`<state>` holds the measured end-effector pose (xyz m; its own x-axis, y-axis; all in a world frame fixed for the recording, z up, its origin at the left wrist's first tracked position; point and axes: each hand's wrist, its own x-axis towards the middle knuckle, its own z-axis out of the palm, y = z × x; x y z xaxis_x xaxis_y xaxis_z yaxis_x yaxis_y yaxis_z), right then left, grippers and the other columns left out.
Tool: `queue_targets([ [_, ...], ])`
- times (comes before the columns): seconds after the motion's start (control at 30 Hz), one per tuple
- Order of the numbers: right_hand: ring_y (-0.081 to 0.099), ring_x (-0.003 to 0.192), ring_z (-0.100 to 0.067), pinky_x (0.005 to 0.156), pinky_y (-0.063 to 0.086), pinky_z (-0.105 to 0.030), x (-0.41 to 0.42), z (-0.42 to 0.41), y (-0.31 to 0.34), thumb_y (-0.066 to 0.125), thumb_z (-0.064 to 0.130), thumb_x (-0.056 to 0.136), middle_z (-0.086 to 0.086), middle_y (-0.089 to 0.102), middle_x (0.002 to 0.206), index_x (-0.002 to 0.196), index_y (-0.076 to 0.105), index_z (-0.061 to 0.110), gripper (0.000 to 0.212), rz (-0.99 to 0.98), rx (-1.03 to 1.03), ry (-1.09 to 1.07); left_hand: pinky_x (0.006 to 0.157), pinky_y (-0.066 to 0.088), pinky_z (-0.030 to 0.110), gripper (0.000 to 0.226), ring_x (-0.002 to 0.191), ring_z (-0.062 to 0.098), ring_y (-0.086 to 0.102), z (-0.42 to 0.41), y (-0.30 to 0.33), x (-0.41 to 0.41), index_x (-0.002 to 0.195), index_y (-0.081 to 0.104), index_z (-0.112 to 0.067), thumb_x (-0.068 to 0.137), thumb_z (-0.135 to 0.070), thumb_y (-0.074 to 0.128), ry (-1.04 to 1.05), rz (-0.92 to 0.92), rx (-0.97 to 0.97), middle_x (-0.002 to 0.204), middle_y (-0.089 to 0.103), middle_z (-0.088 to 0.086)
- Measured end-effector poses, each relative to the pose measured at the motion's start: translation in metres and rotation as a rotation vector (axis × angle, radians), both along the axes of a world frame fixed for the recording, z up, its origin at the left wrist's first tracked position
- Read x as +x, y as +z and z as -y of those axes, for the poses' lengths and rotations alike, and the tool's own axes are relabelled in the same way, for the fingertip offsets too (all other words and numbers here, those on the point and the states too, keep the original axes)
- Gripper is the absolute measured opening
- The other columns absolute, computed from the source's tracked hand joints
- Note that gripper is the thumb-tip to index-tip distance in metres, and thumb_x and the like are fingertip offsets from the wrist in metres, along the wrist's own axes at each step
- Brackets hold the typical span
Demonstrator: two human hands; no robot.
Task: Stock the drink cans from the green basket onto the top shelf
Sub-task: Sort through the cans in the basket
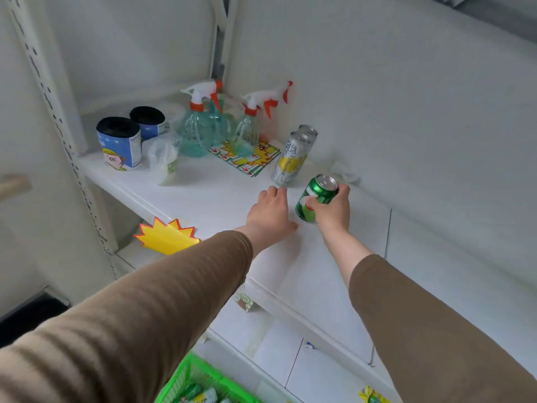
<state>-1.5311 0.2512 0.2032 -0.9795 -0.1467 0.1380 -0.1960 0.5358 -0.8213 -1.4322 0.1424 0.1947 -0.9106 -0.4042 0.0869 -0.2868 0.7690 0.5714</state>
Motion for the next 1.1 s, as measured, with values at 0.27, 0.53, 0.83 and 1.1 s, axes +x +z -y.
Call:
queue_targets([
  [0.27,0.062,0.116,-0.029,0.1,0.05,-0.041,-0.077,0.028,-0.004,0.078,0.022,0.08,-0.005,0.064,0.13,0.14,0.042,0.02,0.07,-0.006,0.022,-0.034,0.093,0.045,0.041,0.072,0.125,0.029,0.041,0.003,-0.006,-0.064,0.14,0.034,-0.011,0.081,-0.031,0.07,-0.053,-0.06,-0.065,0.138,0.041,0.009],
  [0.53,0.06,0.123,-0.031,0.105,0.048,-0.048,-0.121,0.041,-0.008,0.074,0.016,0.085,-0.006,0.061,0.136,0.145,0.038,0.021,0.07,-0.002,0.044,-0.031,0.099,0.047,0.041,0.075,0.132,0.028,0.039,0.004,-0.016,-0.092,0.145,0.032,-0.012,0.082,-0.029,0.069,-0.083,-0.075,-0.077,0.14,0.041,0.009],
  [0.83,0.039,0.146,-0.027,0.117,0.035,-0.039,-0.118,0.032,-0.004,0.072,0.016,0.092,-0.007,0.035,0.162,0.162,0.003,0.022,0.099,0.122,0.035,0.04,0.099,0.044,0.042,0.074,0.129,0.029,0.039,0.009,-0.02,-0.08,0.145,0.03,-0.012,0.084,-0.031,0.068,-0.071,-0.023,-0.08,0.143,0.038,0.01],
  [1.1,0.028,0.15,-0.027,0.119,0.031,-0.04,-0.013,-0.013,-0.012,0.069,0.029,0.094,-0.006,0.031,0.164,0.162,0.015,0.022,0.087,0.03,0.213,0.173,0.098,0.044,0.043,0.078,0.127,0.031,0.04,0.01,-0.021,-0.017,0.146,0.029,-0.012,0.082,-0.032,0.068,-0.039,-0.001,-0.101,0.142,0.037,0.011],
])
